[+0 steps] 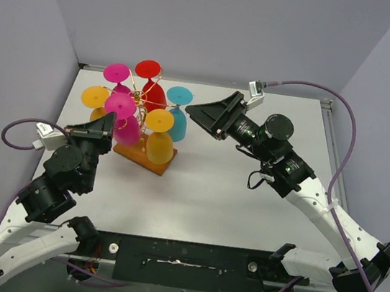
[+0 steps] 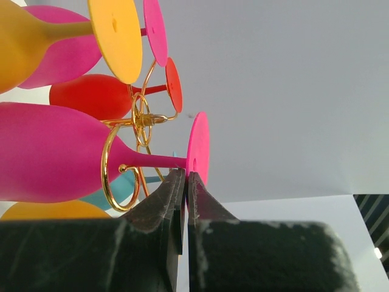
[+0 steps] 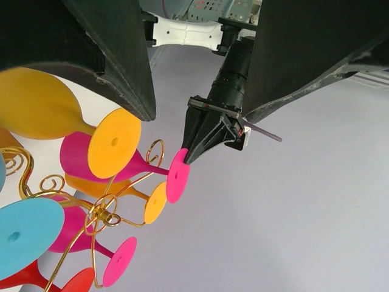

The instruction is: Place the wine glass upside down on the wine glass rack

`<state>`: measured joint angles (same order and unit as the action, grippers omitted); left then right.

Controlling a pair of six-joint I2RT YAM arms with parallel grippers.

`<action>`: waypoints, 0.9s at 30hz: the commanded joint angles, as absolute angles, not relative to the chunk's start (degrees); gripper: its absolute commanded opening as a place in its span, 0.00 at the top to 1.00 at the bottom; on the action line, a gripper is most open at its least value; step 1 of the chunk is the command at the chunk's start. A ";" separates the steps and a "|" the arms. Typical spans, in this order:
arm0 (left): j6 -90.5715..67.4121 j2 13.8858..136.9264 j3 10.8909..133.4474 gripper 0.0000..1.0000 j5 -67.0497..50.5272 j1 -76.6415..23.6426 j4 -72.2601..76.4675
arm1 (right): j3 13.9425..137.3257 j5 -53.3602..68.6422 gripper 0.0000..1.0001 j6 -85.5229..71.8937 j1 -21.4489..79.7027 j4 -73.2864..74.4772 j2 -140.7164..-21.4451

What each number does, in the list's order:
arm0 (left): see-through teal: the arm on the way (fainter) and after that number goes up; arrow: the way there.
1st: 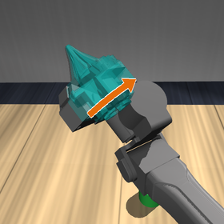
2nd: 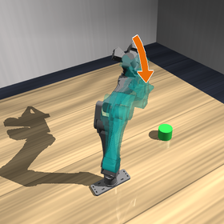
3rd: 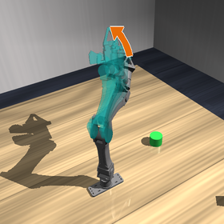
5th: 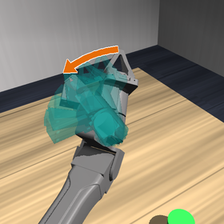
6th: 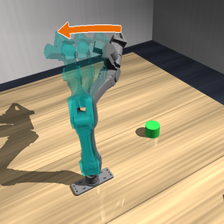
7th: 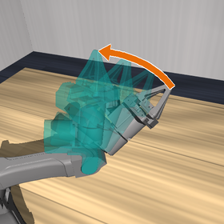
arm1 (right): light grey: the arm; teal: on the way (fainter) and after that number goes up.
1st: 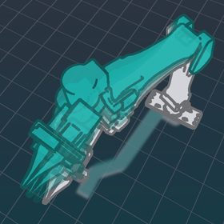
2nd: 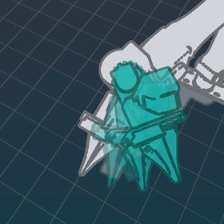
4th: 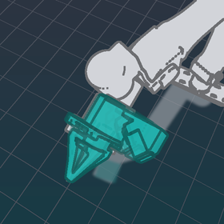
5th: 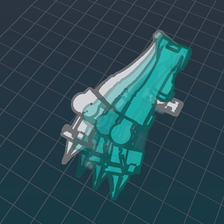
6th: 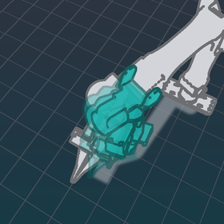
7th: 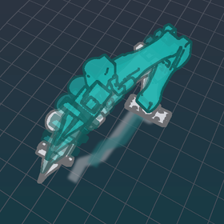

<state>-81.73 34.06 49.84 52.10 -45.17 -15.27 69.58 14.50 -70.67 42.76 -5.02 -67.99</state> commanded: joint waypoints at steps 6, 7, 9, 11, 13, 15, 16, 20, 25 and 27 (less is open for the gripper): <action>-86.44 32.96 48.99 1.00 56.32 -44.91 -15.47 | 69.56 13.16 0.40 -69.48 42.53 -6.73 -66.14; -86.52 32.92 48.97 1.00 56.67 -44.91 -15.57 | 69.52 13.18 0.41 -69.44 42.53 -6.74 -66.10; -86.64 32.75 48.96 1.00 57.22 -44.91 -15.92 | 69.47 13.18 0.41 -69.48 42.57 -6.70 -66.09; -87.35 32.46 48.80 1.00 57.74 -44.91 -16.74 | 69.43 13.18 0.41 -69.46 42.58 -6.68 -66.09; -87.49 32.07 48.61 1.00 58.00 -44.91 -16.89 | 69.42 13.15 0.41 -69.44 42.55 -6.75 -66.14; -87.54 31.71 48.63 1.00 58.00 -44.91 -17.39 | 69.43 13.12 0.41 -69.51 42.49 -6.69 -66.16; -87.65 31.50 48.73 1.00 57.97 -44.91 -17.89 | 69.43 13.16 0.41 -69.53 42.49 -6.70 -66.18; -88.02 29.84 49.00 1.00 57.50 -44.91 -20.06 | 69.25 13.18 0.41 -69.55 42.46 -6.82 -66.31; -87.84 27.80 49.08 1.00 56.08 -44.91 -22.70 | 69.11 13.23 0.41 -69.70 42.48 -6.95 -66.48; -87.60 26.99 49.28 1.00 55.15 -44.93 -23.82 | 69.05 13.19 0.41 -69.76 42.46 -7.02 -66.58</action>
